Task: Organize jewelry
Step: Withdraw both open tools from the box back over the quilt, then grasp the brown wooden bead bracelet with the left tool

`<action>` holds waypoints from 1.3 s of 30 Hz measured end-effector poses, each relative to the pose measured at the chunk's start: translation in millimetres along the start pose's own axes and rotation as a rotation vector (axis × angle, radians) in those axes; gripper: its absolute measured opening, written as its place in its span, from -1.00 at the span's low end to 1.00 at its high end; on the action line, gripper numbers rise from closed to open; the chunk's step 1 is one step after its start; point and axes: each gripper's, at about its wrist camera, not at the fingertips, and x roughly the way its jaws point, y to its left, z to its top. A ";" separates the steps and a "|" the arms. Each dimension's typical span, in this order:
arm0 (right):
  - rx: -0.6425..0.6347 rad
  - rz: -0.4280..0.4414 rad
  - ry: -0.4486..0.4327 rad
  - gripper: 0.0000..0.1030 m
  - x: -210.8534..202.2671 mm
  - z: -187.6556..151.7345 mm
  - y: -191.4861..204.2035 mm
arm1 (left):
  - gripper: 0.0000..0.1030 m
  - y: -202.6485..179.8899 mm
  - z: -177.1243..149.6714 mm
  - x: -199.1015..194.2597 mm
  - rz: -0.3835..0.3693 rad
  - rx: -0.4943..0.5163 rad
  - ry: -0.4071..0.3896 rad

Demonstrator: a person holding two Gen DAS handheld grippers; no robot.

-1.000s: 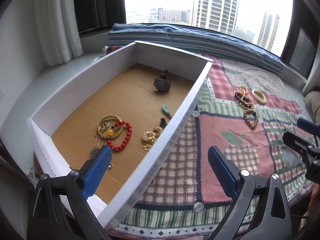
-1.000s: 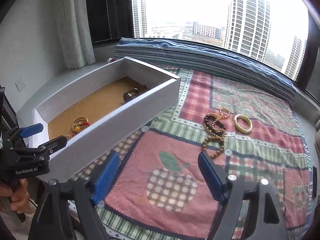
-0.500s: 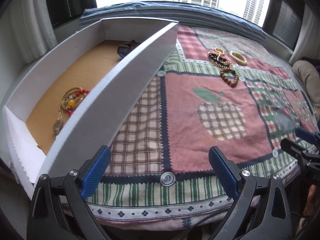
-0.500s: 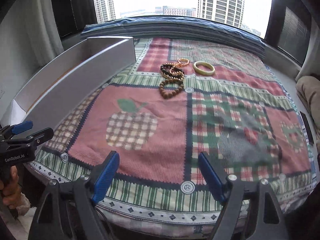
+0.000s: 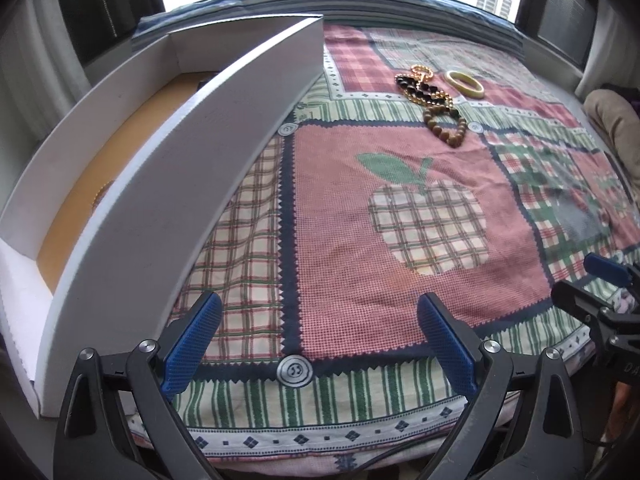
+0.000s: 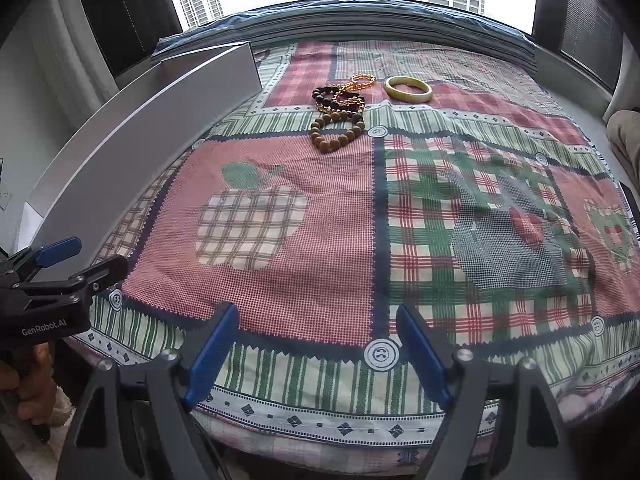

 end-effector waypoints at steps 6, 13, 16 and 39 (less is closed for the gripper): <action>0.047 0.001 0.007 0.60 4.7 0.7 -19.9 | 0.91 -24.6 20.3 6.6 -0.033 0.058 -0.005; 0.097 0.012 -0.005 0.60 6.0 1.9 -41.7 | 0.91 -64.8 81.1 13.9 -0.161 0.111 -0.066; 0.121 0.017 -0.003 0.60 8.0 2.1 -51.3 | 0.91 -91.0 109.5 32.0 -0.192 0.141 -0.077; 0.192 0.040 0.006 0.60 7.9 -7.4 -71.8 | -0.81 -86.9 102.2 103.9 -0.249 0.252 0.055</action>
